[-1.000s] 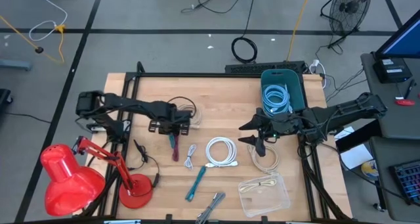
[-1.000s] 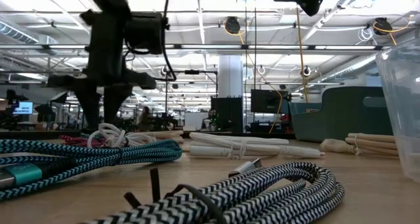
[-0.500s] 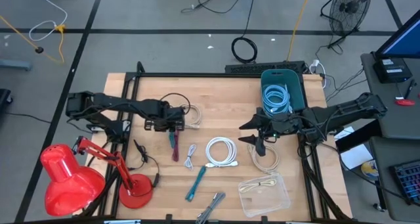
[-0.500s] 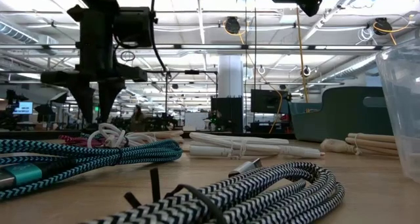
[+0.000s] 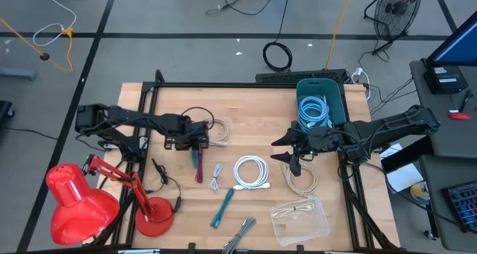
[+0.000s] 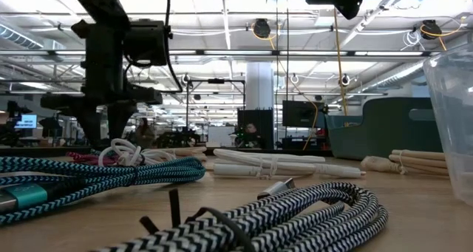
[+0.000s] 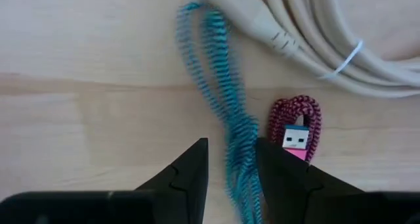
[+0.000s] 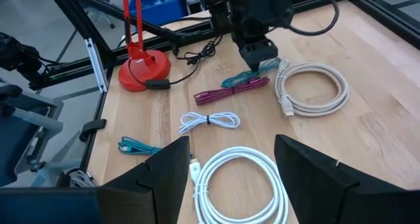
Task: Pick & Place USB Port
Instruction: Put the top blue charger cable into the transparent bin
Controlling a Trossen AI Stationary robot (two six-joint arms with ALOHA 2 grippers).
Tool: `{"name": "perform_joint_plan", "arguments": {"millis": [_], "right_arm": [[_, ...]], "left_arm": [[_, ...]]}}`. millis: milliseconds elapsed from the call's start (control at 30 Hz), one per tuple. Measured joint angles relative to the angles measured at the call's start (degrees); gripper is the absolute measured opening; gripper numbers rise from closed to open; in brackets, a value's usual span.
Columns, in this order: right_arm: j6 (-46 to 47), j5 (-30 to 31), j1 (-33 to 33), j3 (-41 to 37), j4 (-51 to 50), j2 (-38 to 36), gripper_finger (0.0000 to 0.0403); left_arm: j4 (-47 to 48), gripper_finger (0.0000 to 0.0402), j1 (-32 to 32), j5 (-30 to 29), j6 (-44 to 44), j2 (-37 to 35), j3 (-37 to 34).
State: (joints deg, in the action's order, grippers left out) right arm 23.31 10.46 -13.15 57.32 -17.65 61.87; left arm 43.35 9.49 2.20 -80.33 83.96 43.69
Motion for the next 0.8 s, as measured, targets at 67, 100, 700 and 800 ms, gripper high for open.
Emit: {"name": "perform_joint_plan", "arguments": {"millis": [67, 100, 700, 800], "right_arm": [[0.0, 0.0, 0.0, 0.0, 0.0, 0.0, 0.0215], [0.0, 0.0, 0.0, 0.0, 0.0, 0.0, 0.0215], [0.7, 0.3, 0.0, 0.0, 1.3, 0.0, 0.0215], [1.5, 0.3, 0.0, 0.0, 1.3, 0.0, 0.0215]], "left_arm": [[-1.8, 0.0129, -0.3, 0.3, -0.7, 0.0, -1.5], [-2.6, 0.0129, -0.3, 0.3, -0.9, 0.0, -2.1], [-3.6, 0.0118, 0.3, 0.7, -0.7, 0.0, -3.0], [-3.6, 0.0090, 0.3, 0.3, -0.8, 0.0, -3.0]]}}
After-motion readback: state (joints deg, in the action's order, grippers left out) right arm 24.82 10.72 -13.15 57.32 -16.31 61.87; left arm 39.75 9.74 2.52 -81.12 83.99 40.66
